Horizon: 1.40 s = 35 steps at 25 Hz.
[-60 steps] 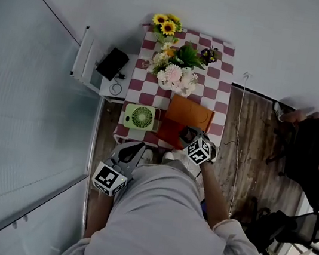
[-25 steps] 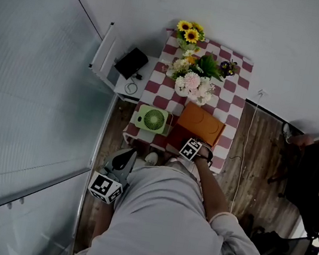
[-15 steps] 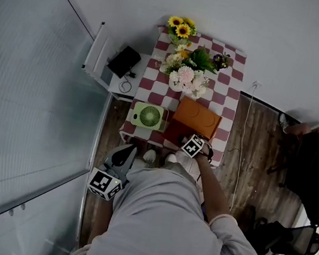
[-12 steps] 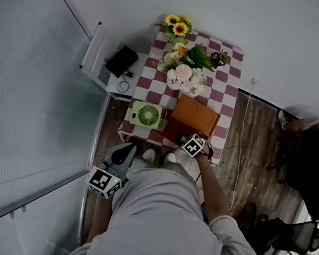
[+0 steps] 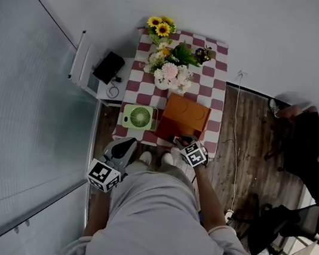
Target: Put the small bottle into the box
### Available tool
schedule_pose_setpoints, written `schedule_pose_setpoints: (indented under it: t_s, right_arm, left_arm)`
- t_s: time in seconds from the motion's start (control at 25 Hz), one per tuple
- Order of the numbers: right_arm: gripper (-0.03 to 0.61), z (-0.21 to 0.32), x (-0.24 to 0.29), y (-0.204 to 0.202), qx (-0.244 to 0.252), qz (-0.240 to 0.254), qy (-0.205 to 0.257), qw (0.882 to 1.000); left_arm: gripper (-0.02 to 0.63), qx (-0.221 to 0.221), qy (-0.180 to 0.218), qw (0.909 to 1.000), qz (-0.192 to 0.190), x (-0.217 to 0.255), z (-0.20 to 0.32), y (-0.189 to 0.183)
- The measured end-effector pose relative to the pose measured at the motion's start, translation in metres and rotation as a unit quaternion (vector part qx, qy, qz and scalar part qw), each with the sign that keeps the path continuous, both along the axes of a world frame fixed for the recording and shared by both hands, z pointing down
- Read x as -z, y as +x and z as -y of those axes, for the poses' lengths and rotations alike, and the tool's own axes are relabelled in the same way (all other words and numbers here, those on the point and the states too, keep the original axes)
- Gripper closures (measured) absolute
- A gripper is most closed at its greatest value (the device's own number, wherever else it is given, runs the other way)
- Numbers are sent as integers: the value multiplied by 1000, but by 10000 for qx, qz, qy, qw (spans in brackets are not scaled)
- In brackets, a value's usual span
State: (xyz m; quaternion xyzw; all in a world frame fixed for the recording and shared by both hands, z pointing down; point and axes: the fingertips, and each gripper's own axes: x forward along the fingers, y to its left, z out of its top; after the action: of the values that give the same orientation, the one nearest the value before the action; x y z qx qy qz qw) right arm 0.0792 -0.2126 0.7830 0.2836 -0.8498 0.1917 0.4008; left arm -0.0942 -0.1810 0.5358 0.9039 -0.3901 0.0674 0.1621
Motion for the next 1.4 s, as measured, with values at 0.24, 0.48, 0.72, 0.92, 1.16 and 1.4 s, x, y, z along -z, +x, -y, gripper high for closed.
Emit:
schedule_pose_setpoints:
  t_s: [0.24,0.48,0.72,0.92,1.16,1.4]
  right_arm:
    - [574,-7,74,-4,-745,1039,644,9897]
    - [575,-17,185,-10,-1054,2211,1642,9555]
    - [577,-19,314,-7,-916,2707,3056,9082]
    - [576,-12,385,1,-753,2712,3802,8810]
    - [577,-12,426,9,-682,2804,4206,8601]
    - [577,-22,432,8,-885,2908,4249,8527]
  left_arm:
    - [621,-453,127,9989,44,8,17,20]
    - [621,-930,477,9945,28,23,31,45]
    - [621,-1501,1155,9817,-191,66,41,79]
    - [621,-1537,1719,9714,-564,113,52,94]
    - [615,-1522,2151,9616,-766,164,47,104]
    - [615,-1394,2224,9589,-1082,183,34,108]
